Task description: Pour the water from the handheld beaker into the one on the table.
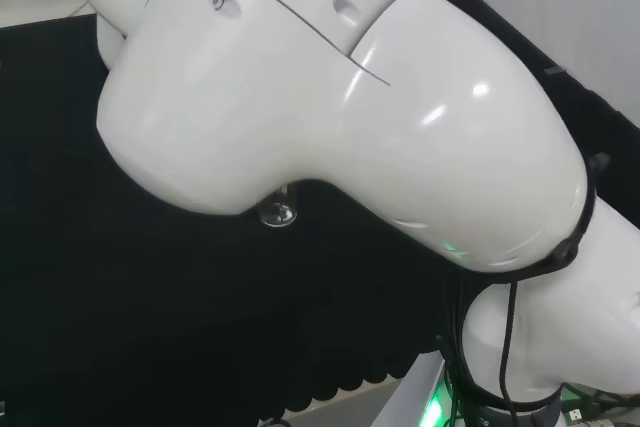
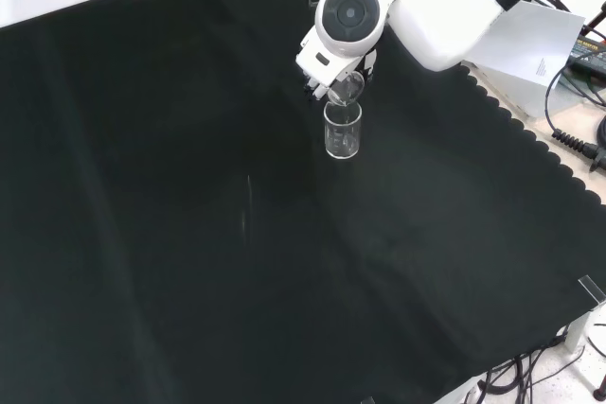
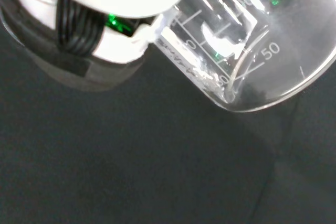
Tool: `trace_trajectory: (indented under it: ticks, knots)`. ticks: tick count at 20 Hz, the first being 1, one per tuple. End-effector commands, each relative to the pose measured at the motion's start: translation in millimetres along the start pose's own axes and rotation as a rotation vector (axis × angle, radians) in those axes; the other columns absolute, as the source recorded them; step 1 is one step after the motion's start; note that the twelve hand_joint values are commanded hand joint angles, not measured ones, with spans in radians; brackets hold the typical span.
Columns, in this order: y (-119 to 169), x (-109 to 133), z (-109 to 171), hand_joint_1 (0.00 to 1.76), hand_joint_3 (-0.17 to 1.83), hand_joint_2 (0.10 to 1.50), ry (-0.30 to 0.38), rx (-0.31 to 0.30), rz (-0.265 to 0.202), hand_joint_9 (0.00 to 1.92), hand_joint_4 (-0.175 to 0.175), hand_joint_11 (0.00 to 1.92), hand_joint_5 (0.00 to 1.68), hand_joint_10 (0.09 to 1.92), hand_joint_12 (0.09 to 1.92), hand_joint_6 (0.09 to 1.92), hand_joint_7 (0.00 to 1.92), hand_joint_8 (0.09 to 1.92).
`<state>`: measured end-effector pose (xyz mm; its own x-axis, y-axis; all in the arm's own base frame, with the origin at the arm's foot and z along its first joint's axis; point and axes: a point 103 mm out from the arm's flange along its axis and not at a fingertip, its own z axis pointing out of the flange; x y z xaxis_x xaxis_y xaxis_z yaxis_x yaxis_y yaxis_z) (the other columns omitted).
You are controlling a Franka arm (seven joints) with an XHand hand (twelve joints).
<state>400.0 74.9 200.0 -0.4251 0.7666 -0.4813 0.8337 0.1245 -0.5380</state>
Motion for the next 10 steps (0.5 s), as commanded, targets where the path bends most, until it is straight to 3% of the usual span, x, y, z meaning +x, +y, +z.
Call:
trace_trajectory:
  ticks: [1, 10]
  knots:
    - [0.1, 0.9, -1.3, 1.19, 0.57, 0.69, -0.019, 0.019, 0.008, 1.87, -0.048, 1.5, 1.31, 0.09, 0.61, 0.57, 1.74, 0.21]
    - [0.9, 1.6, -4.3, 1.19, 0.57, 0.69, -0.044, 0.041, 0.02, 1.87, -0.046, 1.5, 1.31, 0.09, 0.61, 0.57, 1.74, 0.22]
